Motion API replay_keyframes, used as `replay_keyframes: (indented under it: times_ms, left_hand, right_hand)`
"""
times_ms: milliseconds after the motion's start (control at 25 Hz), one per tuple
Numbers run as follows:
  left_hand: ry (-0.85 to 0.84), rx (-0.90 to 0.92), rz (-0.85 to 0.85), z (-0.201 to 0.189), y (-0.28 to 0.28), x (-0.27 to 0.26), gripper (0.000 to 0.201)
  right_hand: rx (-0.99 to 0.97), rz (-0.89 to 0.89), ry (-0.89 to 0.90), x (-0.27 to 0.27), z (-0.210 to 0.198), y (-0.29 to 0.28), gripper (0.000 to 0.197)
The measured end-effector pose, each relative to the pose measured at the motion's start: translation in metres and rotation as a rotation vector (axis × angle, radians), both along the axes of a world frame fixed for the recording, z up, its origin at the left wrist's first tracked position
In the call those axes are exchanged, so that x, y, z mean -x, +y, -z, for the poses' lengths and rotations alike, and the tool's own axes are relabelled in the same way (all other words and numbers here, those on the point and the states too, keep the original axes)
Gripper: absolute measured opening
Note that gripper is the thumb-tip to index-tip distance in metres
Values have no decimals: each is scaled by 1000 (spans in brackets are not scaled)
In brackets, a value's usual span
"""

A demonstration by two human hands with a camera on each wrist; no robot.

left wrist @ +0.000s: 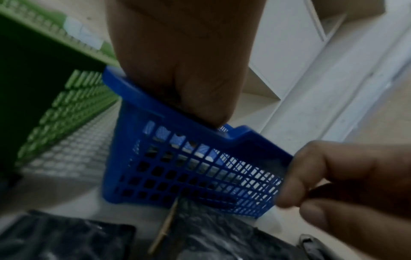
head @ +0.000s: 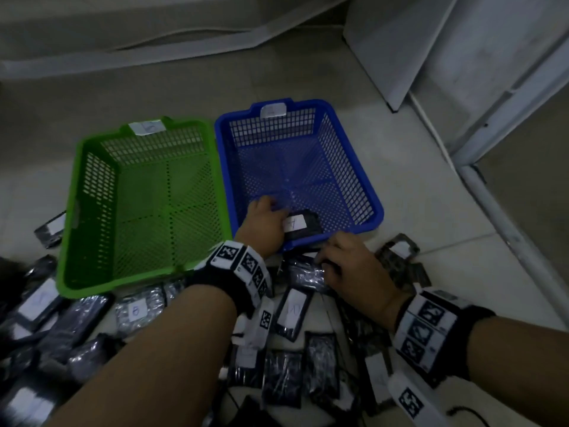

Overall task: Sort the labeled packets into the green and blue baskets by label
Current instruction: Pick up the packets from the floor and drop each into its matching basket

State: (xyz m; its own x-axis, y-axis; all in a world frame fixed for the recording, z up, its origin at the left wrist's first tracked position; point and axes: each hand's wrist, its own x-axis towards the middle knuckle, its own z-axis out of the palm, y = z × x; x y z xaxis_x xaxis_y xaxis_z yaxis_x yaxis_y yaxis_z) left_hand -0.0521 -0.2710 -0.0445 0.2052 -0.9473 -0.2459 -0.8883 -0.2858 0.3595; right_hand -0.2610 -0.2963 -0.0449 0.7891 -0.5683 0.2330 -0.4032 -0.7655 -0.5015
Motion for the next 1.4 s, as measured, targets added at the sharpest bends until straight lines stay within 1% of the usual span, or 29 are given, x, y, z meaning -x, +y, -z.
replay_keyframes:
  times_ms: [40, 80, 160, 240, 280, 320, 360, 400, 480, 520, 600, 680, 760, 800, 840, 920, 960, 1040, 1120, 1200, 1240, 1280, 1360, 1400]
  left_hand:
    - [40, 52, -13, -2, 4, 0, 39]
    - [103, 150, -15, -3, 11, 0, 35]
    - [207, 374, -33, -7, 34, 3, 29]
    - [190, 516, -12, -10, 63, 11, 25]
    - [160, 549, 12, -10, 77, 18, 21]
    - [132, 556, 39, -9, 91, 26, 18]
    - [114, 544, 59, -5, 104, 33, 15]
    - [110, 501, 63, 2, 114, 39, 13]
    - [133, 352, 11, 18, 129, 51, 16]
    - [159, 264, -24, 26, 135, 57, 21]
    - [201, 113, -51, 37, 140, 69, 40]
    - [193, 71, -45, 41, 137, 77, 58]
    - [176, 30, -50, 41, 130, 79, 67]
    - [176, -2, -63, 40, 126, 77, 68]
    - [185, -19, -82, 38, 122, 76, 65]
    - [235, 32, -120, 35, 118, 71, 44]
    - [282, 65, -138, 32, 117, 67, 36]
    - [428, 54, -154, 22, 116, 55, 35]
    - [613, -34, -114, 6, 117, 37, 36]
    - [750, -121, -81, -17, 118, 12, 28]
    - [806, -142, -108, -32, 120, -4, 25]
    - [852, -122, -168, -49, 123, -23, 22]
    - [886, 35, -351, -81, 133, -62, 15]
    - [872, 133, -456, -92, 140, -82, 20]
  right_hand:
    - [6, -27, 49, 0, 2, 1, 11]
    - [15, -48, 96, 1, 2, 1, 13]
    - [39, -127, 209, 5, 4, 2, 25]
    - [67, -223, 403, 8, 7, 3, 40]
    - [88, -246, 488, 8, 9, 4, 45]
    - [102, -246, 523, 7, 9, 7, 46]
    - [100, -224, 498, 5, 8, 9, 42]
    - [53, -174, 427, 2, 4, 11, 39]
    - [-179, 18, 262, -1, -10, 9, 30]
    - [-303, 119, 217, -1, -18, 6, 25]
    - [-472, 254, 149, 3, -30, 1, 19]
    - [-580, 320, 77, 6, -37, -3, 18]
    - [-637, 337, 28, 9, -42, -5, 19]
    - [-635, 341, 9, 9, -44, -6, 20]
    - [-621, 344, -10, 8, -46, -7, 21]
    - [-604, 339, -40, 4, -51, -6, 22]
    - [-608, 340, -60, 0, -54, -6, 24]
    - [-608, 342, -107, -12, -57, -5, 26]
    - [-602, 329, -151, -29, -60, -6, 28]
    - [-620, 294, -181, -51, -63, -7, 30]
    - [-634, 260, -184, -65, -65, -7, 31]
    - [-642, 224, -174, -78, -67, -6, 32]
    - [-648, 138, -117, -104, -72, -3, 33]
    - [-652, 89, -87, -117, -73, -1, 32]
